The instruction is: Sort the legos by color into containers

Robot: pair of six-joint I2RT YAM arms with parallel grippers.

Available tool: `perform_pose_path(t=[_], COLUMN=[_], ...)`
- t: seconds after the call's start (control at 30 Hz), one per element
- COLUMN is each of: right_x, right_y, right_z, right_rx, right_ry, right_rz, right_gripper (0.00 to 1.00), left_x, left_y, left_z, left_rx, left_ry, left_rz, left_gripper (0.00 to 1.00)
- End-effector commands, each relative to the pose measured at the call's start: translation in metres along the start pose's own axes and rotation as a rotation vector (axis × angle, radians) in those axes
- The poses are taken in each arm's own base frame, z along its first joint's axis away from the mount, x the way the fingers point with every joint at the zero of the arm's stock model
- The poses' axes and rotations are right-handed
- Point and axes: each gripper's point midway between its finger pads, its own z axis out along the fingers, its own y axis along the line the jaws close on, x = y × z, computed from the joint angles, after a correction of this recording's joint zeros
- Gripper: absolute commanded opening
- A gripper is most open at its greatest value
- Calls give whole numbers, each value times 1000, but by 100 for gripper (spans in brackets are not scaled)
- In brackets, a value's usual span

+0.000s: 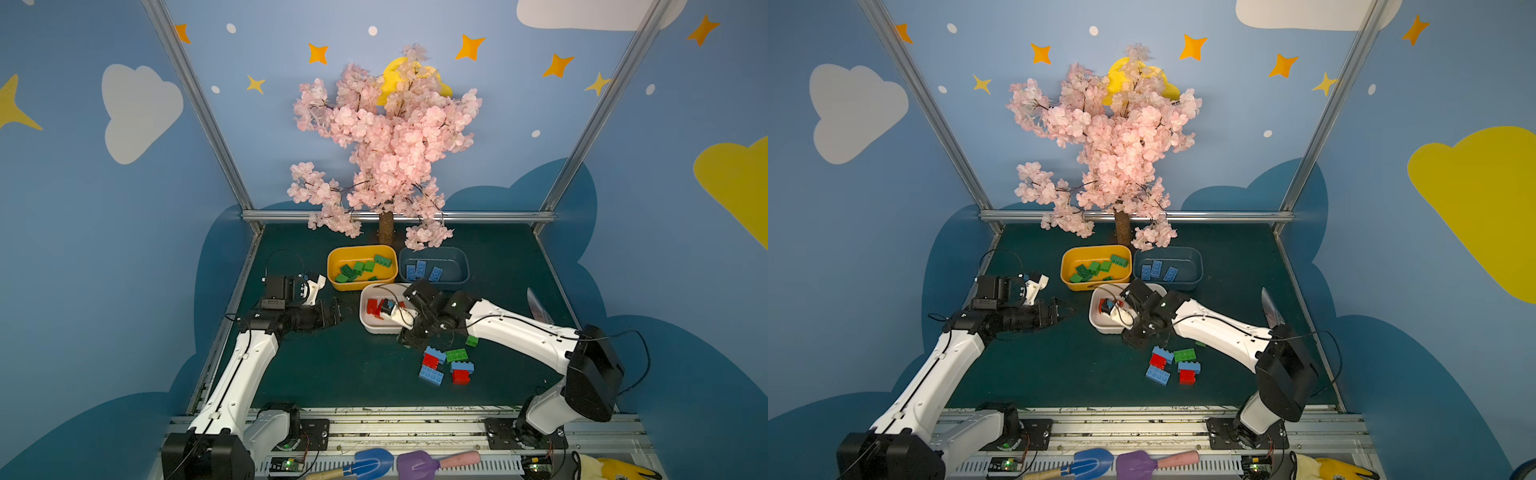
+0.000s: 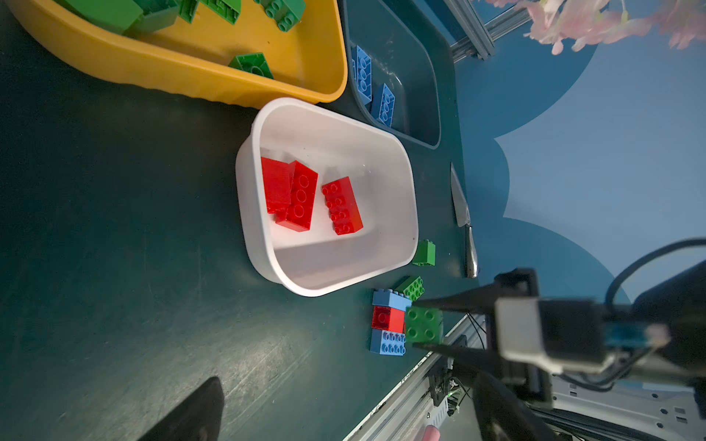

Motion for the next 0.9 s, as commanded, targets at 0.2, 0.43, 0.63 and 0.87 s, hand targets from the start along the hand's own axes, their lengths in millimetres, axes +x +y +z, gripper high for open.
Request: perform_pose_path(t=[0.2, 0.43, 0.63, 0.87], right_x=[-77, -110, -138, -159], right_y=[-71, -134, -176, -209], right_z=[6, 47, 79, 109], right_rx=[9, 102, 210, 326], right_ry=[-134, -84, -121, -281], right_rz=[224, 351, 287, 247], right_gripper=[16, 15, 18, 24], left_x=[-4, -2, 1, 3], left_y=[-5, -7, -5, -2], left_z=[-7, -11, -12, -11], left_rx=[-13, -20, -28, -36], left_ry=[-14, -13, -7, -3], left_rz=[27, 35, 31, 27], left_gripper=[100, 100, 99, 100])
